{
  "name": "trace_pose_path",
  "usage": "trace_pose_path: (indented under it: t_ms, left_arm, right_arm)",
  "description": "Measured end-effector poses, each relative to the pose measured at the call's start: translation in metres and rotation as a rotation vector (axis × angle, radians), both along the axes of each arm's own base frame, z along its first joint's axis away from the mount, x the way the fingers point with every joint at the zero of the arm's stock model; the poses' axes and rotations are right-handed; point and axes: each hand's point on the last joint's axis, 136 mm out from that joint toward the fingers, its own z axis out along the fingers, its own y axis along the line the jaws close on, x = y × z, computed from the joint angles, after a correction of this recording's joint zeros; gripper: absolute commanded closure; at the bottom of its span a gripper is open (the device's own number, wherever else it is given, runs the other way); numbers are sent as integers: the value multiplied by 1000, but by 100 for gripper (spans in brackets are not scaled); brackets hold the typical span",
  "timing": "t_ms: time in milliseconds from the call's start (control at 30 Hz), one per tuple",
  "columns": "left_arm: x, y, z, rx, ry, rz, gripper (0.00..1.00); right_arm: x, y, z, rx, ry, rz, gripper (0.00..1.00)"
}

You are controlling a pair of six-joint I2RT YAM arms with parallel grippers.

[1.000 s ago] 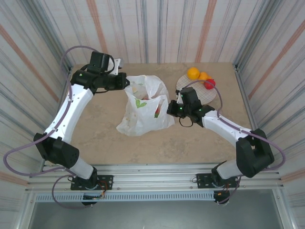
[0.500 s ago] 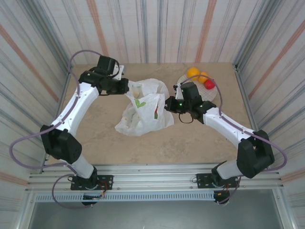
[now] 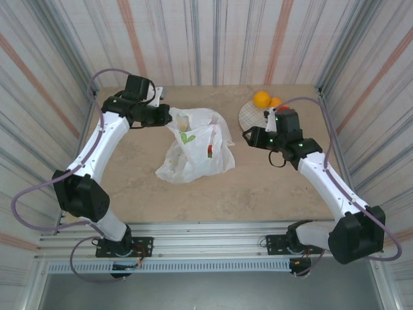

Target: Place the fruits into the plastic bag

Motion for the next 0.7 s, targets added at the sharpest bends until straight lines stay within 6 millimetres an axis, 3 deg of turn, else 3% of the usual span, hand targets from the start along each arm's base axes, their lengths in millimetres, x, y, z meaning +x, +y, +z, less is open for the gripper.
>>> trace_pose_path:
  t_ms: [67, 133, 233, 367, 433, 567, 700]
  left_arm:
    - [-1, -2, -1, -10, 4, -8, 100]
    - [-2, -4, 0, -21, 6, -17, 100]
    - [-1, -6, 1, -32, 1, -25, 100]
    - [-3, -8, -3, -36, 10, -31, 100]
    - [-3, -8, -4, -36, 13, -32, 100]
    - [-5, -12, -3, -46, 16, -44, 100]
    - [-6, -14, -3, -51, 18, -52, 100]
  right_arm:
    - [1, -8, -6, -29, 12, -20, 24]
    - [1, -2, -12, -32, 30, 1, 16]
    - [-5, 24, -27, -19, 58, 74, 10]
    - [-25, 58, -64, -9, 134, 166, 9]
    - [-29, 65, -82, -11, 175, 172, 17]
    - [-20, 74, -105, -5, 211, 163, 57]
    - [-8, 78, -102, 5, 201, 141, 87]
